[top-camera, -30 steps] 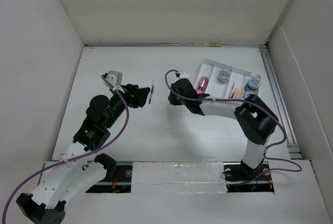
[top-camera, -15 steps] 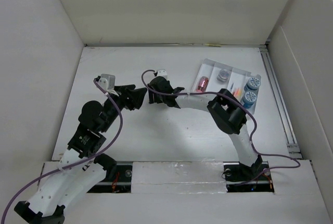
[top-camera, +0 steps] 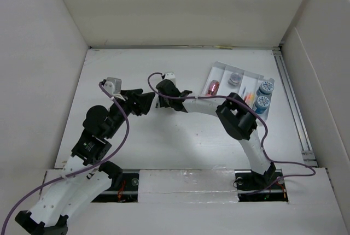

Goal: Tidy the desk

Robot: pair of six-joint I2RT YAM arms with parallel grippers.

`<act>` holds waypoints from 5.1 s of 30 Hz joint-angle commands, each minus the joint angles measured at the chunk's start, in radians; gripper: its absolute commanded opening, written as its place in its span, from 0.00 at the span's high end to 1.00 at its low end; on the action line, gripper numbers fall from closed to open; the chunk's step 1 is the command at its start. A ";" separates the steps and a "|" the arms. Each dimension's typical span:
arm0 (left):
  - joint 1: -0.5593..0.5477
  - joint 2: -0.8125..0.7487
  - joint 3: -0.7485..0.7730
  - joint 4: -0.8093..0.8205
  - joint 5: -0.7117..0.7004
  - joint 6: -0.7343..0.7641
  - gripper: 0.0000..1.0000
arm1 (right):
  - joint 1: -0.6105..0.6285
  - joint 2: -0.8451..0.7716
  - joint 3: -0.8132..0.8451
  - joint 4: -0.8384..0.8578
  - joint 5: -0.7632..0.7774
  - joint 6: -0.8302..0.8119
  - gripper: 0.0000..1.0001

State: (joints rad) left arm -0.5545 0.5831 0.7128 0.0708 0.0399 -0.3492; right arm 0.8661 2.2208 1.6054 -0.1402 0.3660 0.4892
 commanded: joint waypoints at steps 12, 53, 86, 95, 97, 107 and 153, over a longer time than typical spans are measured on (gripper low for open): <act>-0.002 0.015 0.024 0.046 0.015 -0.005 0.44 | 0.013 -0.182 -0.130 0.048 0.040 0.037 0.52; -0.002 0.011 0.022 0.043 0.012 -0.002 0.44 | -0.151 -0.495 -0.541 0.330 -0.139 0.120 1.00; -0.002 0.027 0.025 0.043 0.037 -0.007 0.44 | -0.624 -0.895 -1.078 0.415 -0.357 0.203 1.00; -0.002 0.029 0.028 0.043 0.040 -0.005 0.44 | -0.624 -0.875 -1.059 0.407 -0.358 0.187 0.99; -0.002 0.023 0.028 0.044 0.038 -0.005 0.44 | -0.624 -0.882 -1.069 0.415 -0.358 0.189 1.00; -0.002 0.026 0.028 0.043 0.041 -0.007 0.44 | -0.642 -1.098 -1.073 0.340 -0.219 0.183 1.00; -0.002 0.040 0.039 0.049 0.117 0.021 0.37 | -0.469 -1.211 -1.009 0.504 -0.605 0.022 0.00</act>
State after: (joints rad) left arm -0.5545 0.6247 0.7128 0.0711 0.1326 -0.3424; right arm 0.3389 0.9928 0.5526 0.2710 -0.1516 0.5438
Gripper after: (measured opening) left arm 0.633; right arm 0.997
